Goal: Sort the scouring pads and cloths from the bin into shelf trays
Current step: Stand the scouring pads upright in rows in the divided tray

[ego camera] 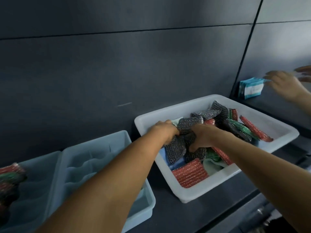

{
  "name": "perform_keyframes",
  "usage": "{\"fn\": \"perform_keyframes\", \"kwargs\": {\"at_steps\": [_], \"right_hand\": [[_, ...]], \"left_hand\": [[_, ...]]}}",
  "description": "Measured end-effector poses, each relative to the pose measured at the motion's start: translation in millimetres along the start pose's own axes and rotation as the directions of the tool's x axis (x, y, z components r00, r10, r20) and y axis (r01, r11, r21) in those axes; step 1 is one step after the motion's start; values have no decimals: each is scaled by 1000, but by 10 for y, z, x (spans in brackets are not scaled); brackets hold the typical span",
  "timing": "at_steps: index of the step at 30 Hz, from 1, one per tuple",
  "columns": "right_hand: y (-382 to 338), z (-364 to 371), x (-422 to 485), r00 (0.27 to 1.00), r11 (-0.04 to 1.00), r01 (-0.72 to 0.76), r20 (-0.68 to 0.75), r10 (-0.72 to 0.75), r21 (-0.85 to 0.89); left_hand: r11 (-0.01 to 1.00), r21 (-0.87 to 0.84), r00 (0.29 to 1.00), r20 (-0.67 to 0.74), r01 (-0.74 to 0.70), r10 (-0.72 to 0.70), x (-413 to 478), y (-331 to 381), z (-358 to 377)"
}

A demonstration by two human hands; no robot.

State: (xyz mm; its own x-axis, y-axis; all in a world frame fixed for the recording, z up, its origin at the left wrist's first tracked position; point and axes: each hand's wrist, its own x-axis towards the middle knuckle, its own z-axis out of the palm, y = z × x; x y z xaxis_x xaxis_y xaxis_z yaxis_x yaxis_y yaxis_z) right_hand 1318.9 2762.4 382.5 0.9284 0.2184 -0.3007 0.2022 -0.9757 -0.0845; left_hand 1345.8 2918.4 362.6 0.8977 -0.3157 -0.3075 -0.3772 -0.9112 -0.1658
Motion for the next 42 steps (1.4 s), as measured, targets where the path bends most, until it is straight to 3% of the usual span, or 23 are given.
{"fn": "perform_keyframes", "kwargs": {"at_steps": [3, 6, 9, 12, 15, 17, 20, 25, 29, 34, 37, 40, 42], "right_hand": [[-17, -23, 3, 999, 998, 7, -47, -5, 55], [-26, -103, -32, 972, 996, 38, -235, -18, 79], [-117, -233, -168, 898, 991, 31, -438, 31, 133], [-303, -335, -370, 797, 982, 27, -597, 93, 189], [-548, -378, -545, 713, 962, 93, -691, 116, 257], [-746, -377, -637, 694, 946, 144, -711, 112, 290], [-1107, -345, -770, 681, 925, 208, -726, 96, 317], [-1801, -194, -964, 684, 840, 367, -728, 49, 401], [-2336, -5, -1052, 716, 614, 574, -696, -55, 541], [-2978, 252, -1199, 769, 431, 616, -622, -147, 660], [-3277, 419, -1284, 798, 323, 600, -575, -181, 732], [-3459, 549, -1331, 812, 311, 583, -545, -208, 750], [-3501, 596, -1340, 812, 316, 583, -540, -220, 748]], "left_hand": [[987, 158, 992, -122, -3, 23, 26, -122, 22], [990, 141, 965, -260, 7, 31, -140, -329, -109], [996, -83, 878, -479, -27, -16, -513, -522, -251], [905, -423, 784, -577, -50, -227, -959, -666, -207], [633, -746, 729, -549, -207, -408, -1431, -781, -58], [477, -834, 708, -514, -279, -485, -1752, -838, 92], [381, -878, 690, -468, -291, -552, -2154, -985, 390], [425, -869, 657, -478, -254, -583, -2929, -1325, 804], [405, -889, 637, -442, -215, -632, -3656, -1615, 1094], [329, -925, 606, -375, -191, -702, -4476, -1995, 1408], [308, -939, 644, -330, -152, -690, -4741, -2134, 1596], [385, -923, 735, -274, -18, -621, -4840, -2177, 1793], [458, -884, 751, -236, 98, -616, -4802, -2159, 1881]]}}
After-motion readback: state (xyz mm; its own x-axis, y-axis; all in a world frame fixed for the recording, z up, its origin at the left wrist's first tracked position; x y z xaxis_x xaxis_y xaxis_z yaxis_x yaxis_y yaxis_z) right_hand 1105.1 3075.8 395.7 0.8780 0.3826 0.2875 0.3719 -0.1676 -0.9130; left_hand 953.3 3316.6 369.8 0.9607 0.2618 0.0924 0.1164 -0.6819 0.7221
